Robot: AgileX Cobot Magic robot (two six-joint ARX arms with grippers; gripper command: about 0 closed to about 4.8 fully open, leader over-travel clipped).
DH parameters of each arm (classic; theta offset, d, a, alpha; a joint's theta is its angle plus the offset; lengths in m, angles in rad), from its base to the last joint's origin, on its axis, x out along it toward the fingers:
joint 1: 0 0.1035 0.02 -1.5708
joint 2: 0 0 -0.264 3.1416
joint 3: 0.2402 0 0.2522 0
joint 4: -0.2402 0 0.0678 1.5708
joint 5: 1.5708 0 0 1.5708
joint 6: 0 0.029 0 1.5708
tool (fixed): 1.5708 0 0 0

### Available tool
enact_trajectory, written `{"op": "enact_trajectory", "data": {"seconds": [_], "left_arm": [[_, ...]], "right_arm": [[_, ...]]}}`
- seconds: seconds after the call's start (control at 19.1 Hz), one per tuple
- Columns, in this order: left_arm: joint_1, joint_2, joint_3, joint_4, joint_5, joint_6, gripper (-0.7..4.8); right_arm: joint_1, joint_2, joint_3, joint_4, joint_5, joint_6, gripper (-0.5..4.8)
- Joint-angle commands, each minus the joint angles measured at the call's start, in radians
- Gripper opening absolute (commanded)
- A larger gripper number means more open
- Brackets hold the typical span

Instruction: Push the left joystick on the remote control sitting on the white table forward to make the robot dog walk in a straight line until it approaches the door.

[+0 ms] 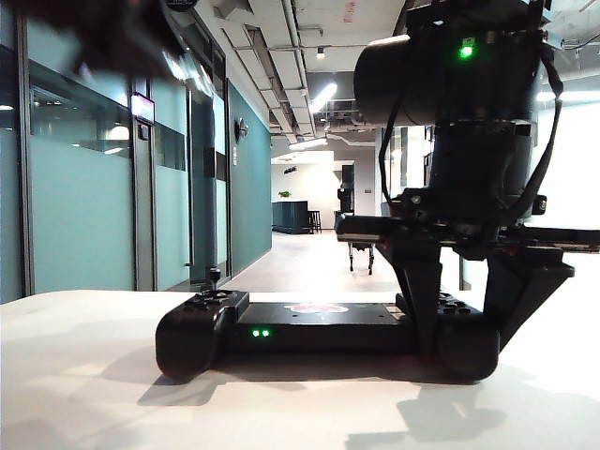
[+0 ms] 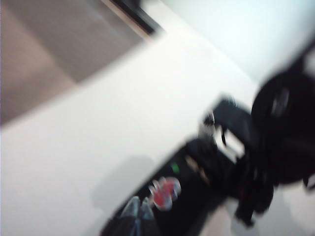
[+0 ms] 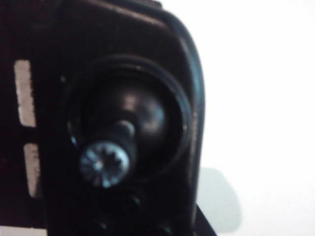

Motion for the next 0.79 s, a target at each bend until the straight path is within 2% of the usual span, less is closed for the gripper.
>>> {"op": "enact_trajectory", "data": {"seconds": [0.05, 0.16, 0.37, 0.58, 0.79], "left_arm": [[-0.002, -0.128, 0.002, 0.002, -0.096, -0.081, -0.05], [-0.002, -0.205, 0.002, -0.014, -0.136, -0.081, -0.05], [-0.002, -0.323, 0.002, -0.072, -0.196, -0.081, -0.05], [-0.002, -0.394, 0.002, -0.121, -0.198, -0.086, -0.05], [-0.002, -0.444, 0.002, -0.133, -0.203, -0.13, -0.05]], "right_arm": [[0.0, 0.001, -0.002, 0.014, -0.01, -0.003, 1.64], [0.0, 0.0, -0.002, 0.013, -0.017, -0.008, 2.56], [0.0, -0.007, 0.045, -0.039, -0.029, -0.032, 2.57], [0.0, -0.021, 0.137, -0.154, -0.029, -0.081, 2.57], [0.0, -0.04, 0.15, -0.178, -0.006, -0.107, 2.57]]}}
